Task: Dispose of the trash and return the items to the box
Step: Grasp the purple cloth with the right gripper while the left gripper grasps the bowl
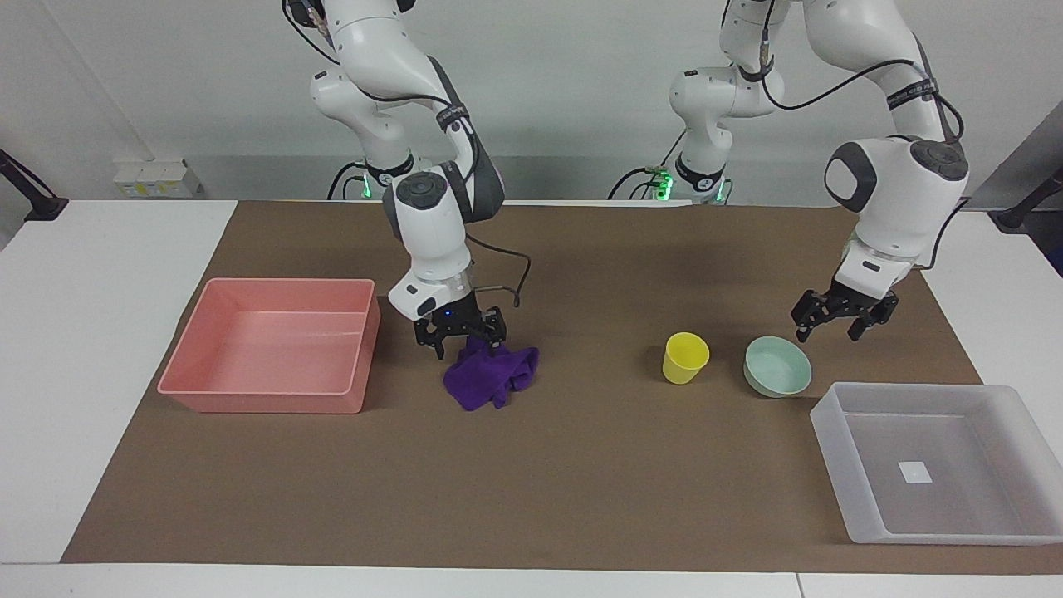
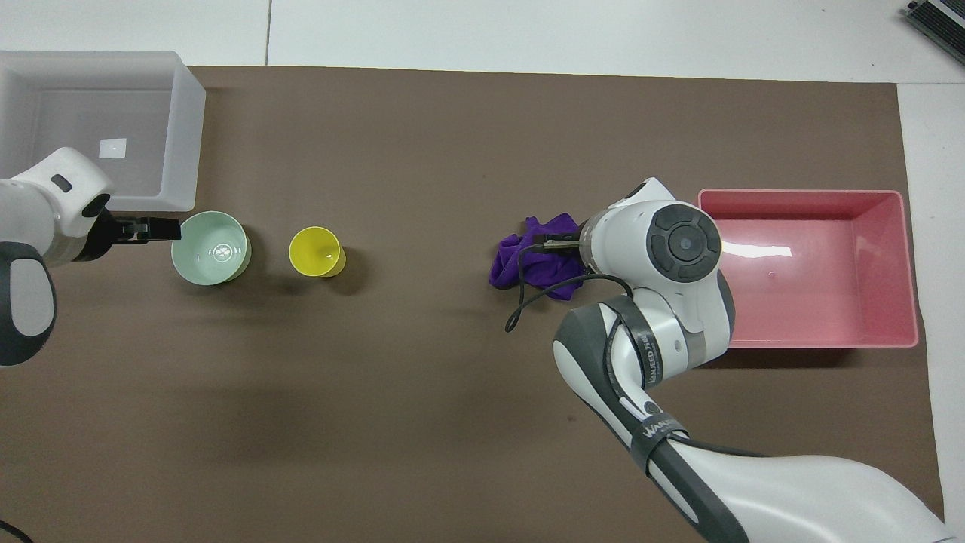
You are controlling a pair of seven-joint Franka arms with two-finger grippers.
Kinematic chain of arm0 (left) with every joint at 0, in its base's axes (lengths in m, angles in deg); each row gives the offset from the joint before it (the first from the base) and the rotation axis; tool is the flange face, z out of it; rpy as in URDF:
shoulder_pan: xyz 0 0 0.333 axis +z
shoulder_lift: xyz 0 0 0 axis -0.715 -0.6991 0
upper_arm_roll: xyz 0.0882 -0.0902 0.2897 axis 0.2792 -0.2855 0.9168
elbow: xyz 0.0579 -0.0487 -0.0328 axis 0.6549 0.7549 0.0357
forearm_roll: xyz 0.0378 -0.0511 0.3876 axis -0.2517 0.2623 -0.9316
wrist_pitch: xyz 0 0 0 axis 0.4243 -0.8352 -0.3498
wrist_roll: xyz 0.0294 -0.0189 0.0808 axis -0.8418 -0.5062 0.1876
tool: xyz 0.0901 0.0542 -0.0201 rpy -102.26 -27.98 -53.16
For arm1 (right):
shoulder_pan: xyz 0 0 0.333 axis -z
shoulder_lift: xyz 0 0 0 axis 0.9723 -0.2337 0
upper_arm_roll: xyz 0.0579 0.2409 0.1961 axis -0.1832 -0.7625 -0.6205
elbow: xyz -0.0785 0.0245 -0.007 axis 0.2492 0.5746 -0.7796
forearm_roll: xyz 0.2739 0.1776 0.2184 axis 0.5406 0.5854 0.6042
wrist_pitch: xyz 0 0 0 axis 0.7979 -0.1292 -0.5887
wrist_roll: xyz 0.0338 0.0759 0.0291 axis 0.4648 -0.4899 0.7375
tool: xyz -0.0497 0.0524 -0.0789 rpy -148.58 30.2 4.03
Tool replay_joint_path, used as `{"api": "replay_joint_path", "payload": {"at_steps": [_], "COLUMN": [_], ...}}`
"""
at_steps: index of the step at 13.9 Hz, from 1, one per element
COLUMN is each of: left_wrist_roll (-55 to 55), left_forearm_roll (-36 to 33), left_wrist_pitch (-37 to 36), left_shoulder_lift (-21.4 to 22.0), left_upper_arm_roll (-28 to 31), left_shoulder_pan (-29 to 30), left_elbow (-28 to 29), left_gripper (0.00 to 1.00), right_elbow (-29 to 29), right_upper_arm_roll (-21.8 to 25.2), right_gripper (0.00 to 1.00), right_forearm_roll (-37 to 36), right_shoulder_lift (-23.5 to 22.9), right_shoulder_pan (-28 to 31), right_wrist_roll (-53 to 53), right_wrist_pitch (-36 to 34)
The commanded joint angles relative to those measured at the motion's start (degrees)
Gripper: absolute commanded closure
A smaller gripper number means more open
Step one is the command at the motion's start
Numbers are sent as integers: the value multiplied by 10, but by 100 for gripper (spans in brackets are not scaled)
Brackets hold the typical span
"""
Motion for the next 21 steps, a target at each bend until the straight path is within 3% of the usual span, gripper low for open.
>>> {"api": "replay_joint_path", "payload": {"at_steps": [1,3,4,5,6,12,13,14,15,16,21], "left_wrist_roll": [66,84,84,85,86,86,85,84,84,83,79], "left_forearm_roll": [-10,-10,-10,-10,-10,-10,-10,-10,-10,-10,-10], "left_wrist_pitch": [76,97,109,126,134,157,157,157,155,156,130], "left_shoulder_lift": [5,-19,-31,-41,-50,-76,-76,-76,-76,-76,-68], "left_upper_arm_roll": [-4,-4,-4,-4,-4,-5,-5,-5,-5,-5,-5], "left_shoulder_pan": [-1,-3,-3,-4,-6,-6,-7,-7,-6,-7,-6], "left_elbow": [56,58,58,58,58,72,71,71,71,70,38], "left_gripper": [0,0,0,0,0,0,32,71,92,100,100], "right_elbow": [-13,-14,-14,-14,-14,-11,-8,-4,0,3,23], "right_upper_arm_roll": [-3,-3,-2,-2,-2,1,3,4,6,7,7], "right_gripper": [0,0,18,67,100,100,100,100,100,100,100], "right_forearm_roll": [10,10,9,5,5,4,4,4,1,0,-26], "right_shoulder_lift": [-13,-36,-38,-38,-38,-17,-4,13,30,47,112], "right_shoulder_pan": [-10,-23,-24,-24,-24,-24,-23,-18,-17,-13,32], "right_wrist_roll": [-9,-8,2,3,-3,-28,-28,-34,-44,-55,-59], "right_wrist_pitch": [36,58,61,57,54,18,2,-20,-39,-51,-120]}}
